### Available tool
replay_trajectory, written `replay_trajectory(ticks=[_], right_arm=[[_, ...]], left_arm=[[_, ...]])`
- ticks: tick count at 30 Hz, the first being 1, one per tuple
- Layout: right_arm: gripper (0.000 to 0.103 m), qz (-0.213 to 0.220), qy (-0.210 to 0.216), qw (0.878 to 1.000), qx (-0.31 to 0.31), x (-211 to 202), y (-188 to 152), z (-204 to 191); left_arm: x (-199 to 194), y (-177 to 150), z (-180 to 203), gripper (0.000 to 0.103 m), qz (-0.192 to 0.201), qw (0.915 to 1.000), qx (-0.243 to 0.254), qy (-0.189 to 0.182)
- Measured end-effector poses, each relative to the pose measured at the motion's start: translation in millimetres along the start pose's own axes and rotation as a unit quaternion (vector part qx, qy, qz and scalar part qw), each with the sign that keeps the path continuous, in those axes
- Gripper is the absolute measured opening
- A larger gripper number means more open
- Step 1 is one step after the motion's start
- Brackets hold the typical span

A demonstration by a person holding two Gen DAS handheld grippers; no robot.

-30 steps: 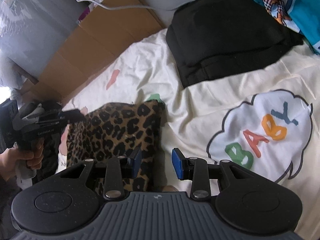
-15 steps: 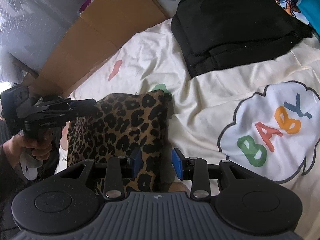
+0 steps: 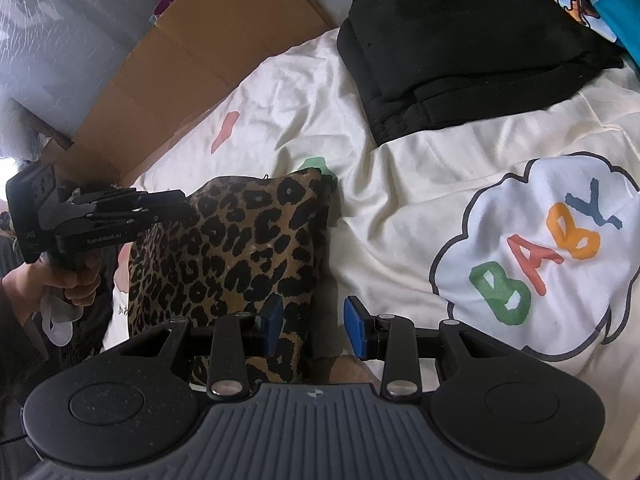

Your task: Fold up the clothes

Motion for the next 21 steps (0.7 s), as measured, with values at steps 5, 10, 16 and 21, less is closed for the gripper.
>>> replay_trajectory(ticks=[5, 10, 16, 21], right_arm=[[0.038, -0.003, -0.002, 1.0, -0.004, 0.7, -1.8, -0.6], [0.038, -0.004, -0.003, 1.0, -0.002, 1.5, -2.2, 0.9], [0.038, -0.003, -0.004, 1.0, -0.001, 2.3, -2.5, 1.9], [0.038, -0.006, -0.006, 1.0, 0.002, 4.1, -3.0, 4.3]], left_arm=[[-3.0, -4.5, -5.4, 0.05, -0.009, 0.9998, -0.002, -0.016], [-5.5, -7.7, -4.6, 0.048, -0.014, 0.9994, 0.005, -0.032], [-13.1, -9.9, 1.0, 0.041, -0.006, 0.9986, 0.021, -0.049], [-11.8, -14.4, 1.5, 0.017, -0.004, 0.9985, 0.036, -0.041]])
Point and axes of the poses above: each gripper's, at about its wrist camera, not at the fingertips, and x roughly the way its jaws point, z to its right, y to its top, the point moved 7 cm from there along x, roughly the way its jaws point, and after that the axes turned 13 degrees about -z, right-handed, at the moved point
